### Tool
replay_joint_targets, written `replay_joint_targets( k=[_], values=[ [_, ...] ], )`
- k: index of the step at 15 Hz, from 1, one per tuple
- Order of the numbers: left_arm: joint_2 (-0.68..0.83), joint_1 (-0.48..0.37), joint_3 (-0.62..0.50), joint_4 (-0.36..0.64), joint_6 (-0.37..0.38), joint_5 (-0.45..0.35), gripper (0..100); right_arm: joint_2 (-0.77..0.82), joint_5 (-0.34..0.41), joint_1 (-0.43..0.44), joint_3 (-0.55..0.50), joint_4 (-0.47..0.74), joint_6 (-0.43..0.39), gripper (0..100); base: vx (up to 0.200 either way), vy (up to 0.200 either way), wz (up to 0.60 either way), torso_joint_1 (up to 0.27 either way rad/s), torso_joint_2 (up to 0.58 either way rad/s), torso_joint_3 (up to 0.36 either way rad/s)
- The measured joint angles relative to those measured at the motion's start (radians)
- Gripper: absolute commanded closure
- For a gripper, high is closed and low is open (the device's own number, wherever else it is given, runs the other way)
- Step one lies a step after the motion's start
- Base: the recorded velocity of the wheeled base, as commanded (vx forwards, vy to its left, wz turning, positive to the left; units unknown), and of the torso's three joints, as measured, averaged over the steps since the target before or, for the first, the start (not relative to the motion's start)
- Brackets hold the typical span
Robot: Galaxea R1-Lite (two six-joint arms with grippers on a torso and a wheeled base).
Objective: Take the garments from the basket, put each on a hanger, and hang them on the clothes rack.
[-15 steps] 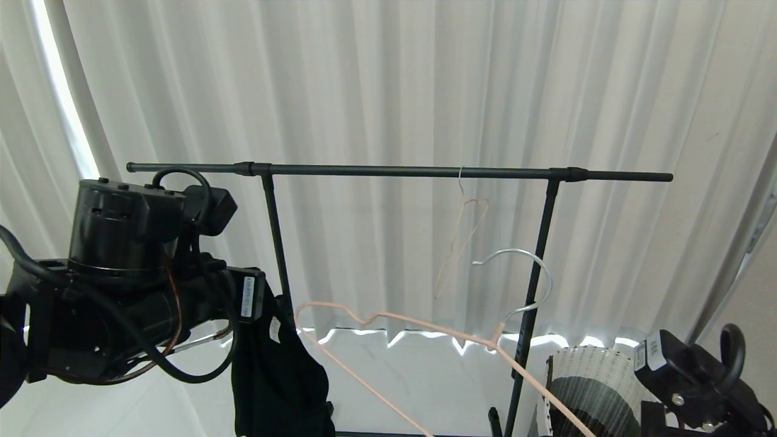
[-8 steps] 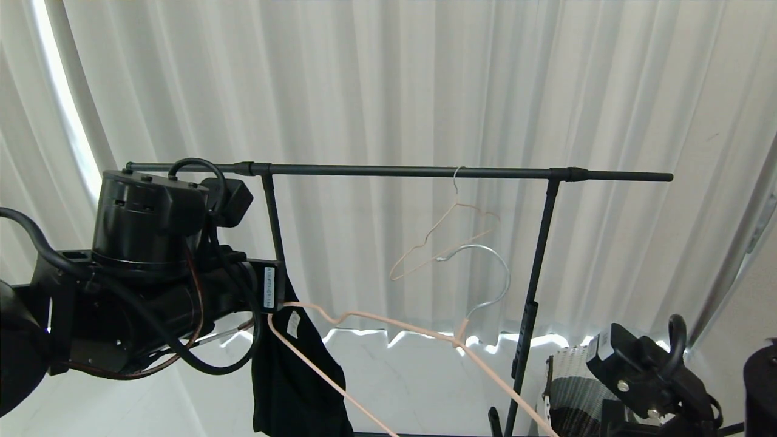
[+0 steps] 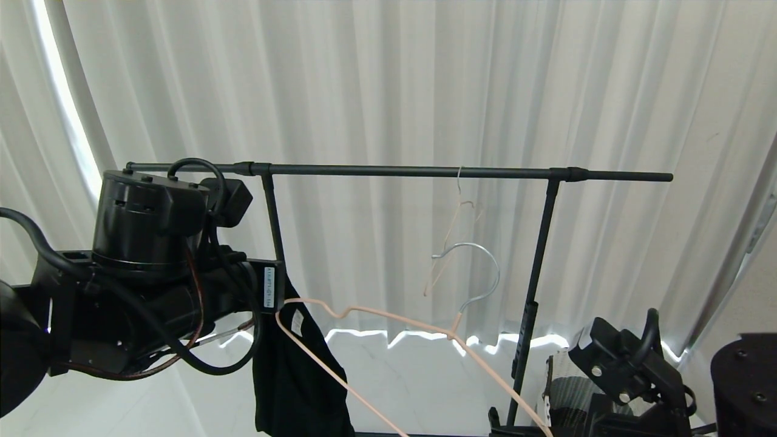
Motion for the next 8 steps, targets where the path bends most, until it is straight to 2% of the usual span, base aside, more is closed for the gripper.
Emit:
replay_joint_targets(
  k=[8],
  values=[
    [-0.003,-0.004,0.004,-0.002,-0.001,0.005,100,0.027,-0.029,-0.015,-0.054,0.000,0.001,100,0.000,0.000,0.00,0.000,0.00,0.000]
  ],
)
